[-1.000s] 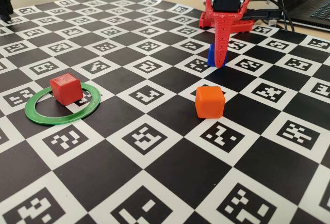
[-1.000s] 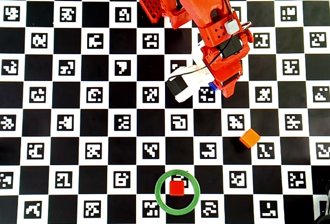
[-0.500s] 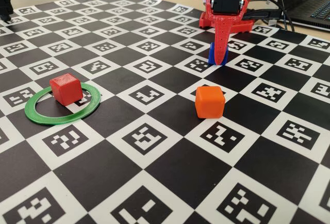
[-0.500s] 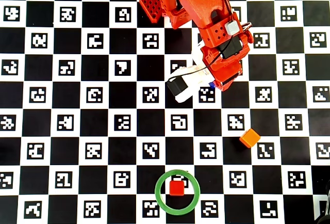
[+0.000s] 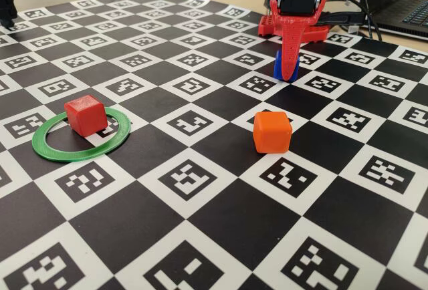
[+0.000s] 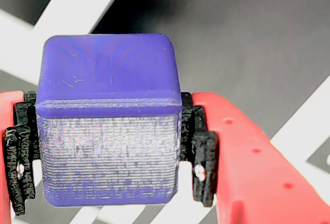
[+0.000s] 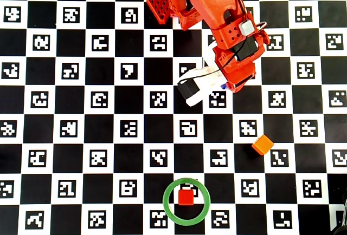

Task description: Grab the red cube then put it in the green circle then put the blue cube on top and finally the orange cube on top

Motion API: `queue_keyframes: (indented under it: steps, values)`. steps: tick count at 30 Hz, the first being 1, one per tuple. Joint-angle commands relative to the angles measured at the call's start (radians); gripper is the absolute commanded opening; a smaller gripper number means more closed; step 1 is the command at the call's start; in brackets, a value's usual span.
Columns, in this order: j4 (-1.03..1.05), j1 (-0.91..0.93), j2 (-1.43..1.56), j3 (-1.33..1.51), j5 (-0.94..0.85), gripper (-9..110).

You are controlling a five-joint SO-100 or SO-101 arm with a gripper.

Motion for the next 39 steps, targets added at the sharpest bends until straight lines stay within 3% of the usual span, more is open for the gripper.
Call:
queue_keyframes:
  steps: [1,11,20,39]
  values:
    - [0.080,-0.008,0.012,-0.144,-0.008,7]
    - [0.239,0.032,-0.098,-0.446,-0.034,6]
    - [0.408,0.141,-0.413,-0.928,-0.035,6]
    - [0.408,0.370,-0.701,-1.331,-0.043,6]
